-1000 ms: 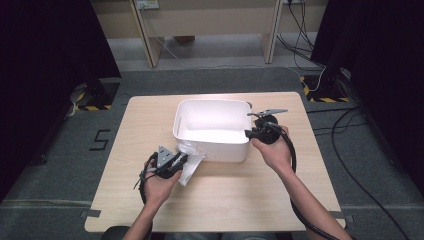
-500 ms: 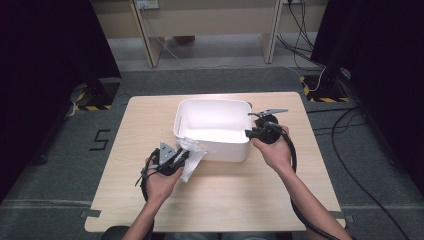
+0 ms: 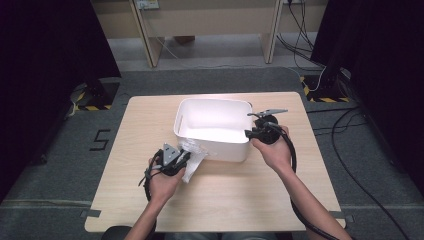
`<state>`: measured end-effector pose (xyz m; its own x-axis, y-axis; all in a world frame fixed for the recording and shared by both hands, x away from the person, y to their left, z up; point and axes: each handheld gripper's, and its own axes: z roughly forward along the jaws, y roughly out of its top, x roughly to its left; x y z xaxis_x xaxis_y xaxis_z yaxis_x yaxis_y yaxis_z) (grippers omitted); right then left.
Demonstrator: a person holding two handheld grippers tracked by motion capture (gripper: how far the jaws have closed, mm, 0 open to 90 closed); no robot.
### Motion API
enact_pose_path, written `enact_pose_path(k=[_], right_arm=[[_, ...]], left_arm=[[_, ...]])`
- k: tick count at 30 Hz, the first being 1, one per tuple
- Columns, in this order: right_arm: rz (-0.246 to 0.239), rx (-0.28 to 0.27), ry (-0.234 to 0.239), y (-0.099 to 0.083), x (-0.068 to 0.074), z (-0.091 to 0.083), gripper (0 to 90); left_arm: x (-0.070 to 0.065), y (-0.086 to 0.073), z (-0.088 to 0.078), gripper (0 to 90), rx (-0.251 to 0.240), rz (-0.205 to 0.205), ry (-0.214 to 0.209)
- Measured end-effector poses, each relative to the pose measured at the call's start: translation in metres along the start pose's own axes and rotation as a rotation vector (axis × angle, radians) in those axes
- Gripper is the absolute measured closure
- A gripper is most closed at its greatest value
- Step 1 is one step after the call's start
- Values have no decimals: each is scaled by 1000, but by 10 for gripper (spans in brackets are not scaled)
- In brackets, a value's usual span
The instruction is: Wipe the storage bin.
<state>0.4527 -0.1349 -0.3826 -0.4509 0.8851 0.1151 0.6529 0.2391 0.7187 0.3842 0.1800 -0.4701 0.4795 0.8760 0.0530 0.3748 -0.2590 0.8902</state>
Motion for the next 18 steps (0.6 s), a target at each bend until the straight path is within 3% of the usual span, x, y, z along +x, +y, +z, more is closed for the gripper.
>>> enact_pose_path(k=[18], right_arm=[[-4,0,3,0,1,0,679]], left_arm=[[-2,-20,23,752,89,1,0]])
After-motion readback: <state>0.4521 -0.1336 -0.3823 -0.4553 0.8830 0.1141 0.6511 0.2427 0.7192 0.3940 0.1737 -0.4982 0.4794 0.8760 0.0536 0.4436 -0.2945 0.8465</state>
